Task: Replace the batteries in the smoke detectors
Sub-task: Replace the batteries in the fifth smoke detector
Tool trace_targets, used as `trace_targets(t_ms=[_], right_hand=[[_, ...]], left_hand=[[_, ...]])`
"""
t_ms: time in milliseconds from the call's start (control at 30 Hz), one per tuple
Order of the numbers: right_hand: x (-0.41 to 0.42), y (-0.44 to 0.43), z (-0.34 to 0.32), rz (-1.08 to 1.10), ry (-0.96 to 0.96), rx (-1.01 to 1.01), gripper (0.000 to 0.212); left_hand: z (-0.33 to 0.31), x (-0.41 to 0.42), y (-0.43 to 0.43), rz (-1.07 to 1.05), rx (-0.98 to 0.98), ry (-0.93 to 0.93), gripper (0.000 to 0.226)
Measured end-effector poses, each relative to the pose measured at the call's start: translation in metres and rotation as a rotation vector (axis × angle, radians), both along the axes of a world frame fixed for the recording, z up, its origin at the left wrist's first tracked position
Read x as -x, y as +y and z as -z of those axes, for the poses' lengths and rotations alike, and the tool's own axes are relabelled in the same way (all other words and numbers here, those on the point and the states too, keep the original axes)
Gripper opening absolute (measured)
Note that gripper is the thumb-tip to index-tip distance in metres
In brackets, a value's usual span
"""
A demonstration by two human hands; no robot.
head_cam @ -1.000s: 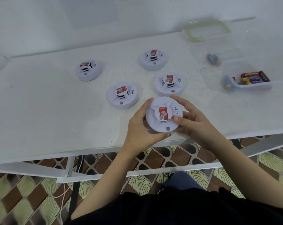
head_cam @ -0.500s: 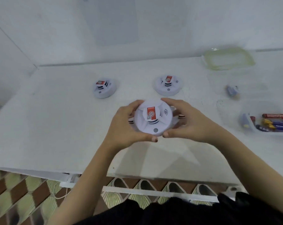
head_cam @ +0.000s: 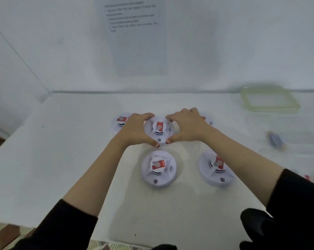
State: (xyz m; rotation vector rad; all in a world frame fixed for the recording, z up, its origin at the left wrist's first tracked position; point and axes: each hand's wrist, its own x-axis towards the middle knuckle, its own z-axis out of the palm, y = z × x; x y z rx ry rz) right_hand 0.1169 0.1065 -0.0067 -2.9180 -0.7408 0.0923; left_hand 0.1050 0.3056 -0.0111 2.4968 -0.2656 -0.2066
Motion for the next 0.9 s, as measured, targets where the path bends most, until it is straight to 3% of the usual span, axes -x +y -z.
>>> trace_targets(t_ms=[100, 333, 500, 633, 733, 900], right_hand=[[-0.014, 0.008, 0.001, 0.039, 0.035, 0.004, 0.064], [-0.021, 0.019, 0.004, 0.181, 0.152, -0.122, 0.064], [-0.019, 0.041, 0.006, 0.229, 0.109, -0.139, 0.060], [-0.018, 0.084, 0.008, 0.185, 0.014, -0.248, 0.060], [-0.022, 0.117, 0.012, 0.144, 0.044, -0.178, 0.073], [-0.027, 0.151, 0.021, 0.111, 0.072, -0.115, 0.097]], left_hand=[[0.004, -0.018, 0.007, 0.039, -0.145, -0.040, 0.100], [0.019, -0.040, 0.019, 0.159, -0.280, -0.148, 0.108], [0.022, -0.030, 0.034, 0.174, -0.194, -0.293, 0.106], [0.038, 0.005, 0.085, 0.047, -0.035, -0.453, 0.092], [0.054, 0.033, 0.135, -0.064, -0.059, -0.479, 0.081], [0.078, 0.065, 0.184, -0.159, -0.081, -0.322, 0.078]])
